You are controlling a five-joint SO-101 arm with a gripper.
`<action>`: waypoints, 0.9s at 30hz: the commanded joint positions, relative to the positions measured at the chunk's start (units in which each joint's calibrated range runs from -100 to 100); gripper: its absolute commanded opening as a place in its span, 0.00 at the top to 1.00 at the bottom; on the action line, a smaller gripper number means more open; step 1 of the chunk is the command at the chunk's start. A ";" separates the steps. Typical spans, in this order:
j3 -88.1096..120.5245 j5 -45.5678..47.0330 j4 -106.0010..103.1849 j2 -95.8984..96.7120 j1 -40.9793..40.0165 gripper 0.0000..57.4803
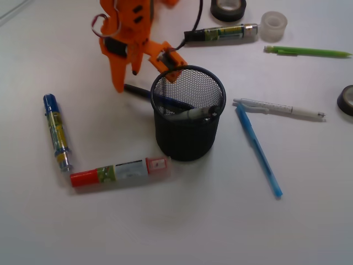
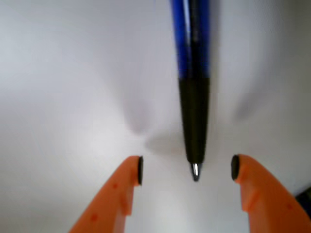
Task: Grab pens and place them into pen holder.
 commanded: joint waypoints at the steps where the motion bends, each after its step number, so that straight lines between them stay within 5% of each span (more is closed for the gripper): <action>1: -3.65 0.20 1.02 1.52 -1.75 0.63; 4: -5.47 0.15 0.58 3.30 -3.69 0.65; 11: -9.45 0.98 1.11 6.96 -3.92 0.99; 19: -7.10 -0.88 1.98 3.47 -3.10 0.99; 27: 12.38 -8.06 6.01 -25.68 -3.47 0.99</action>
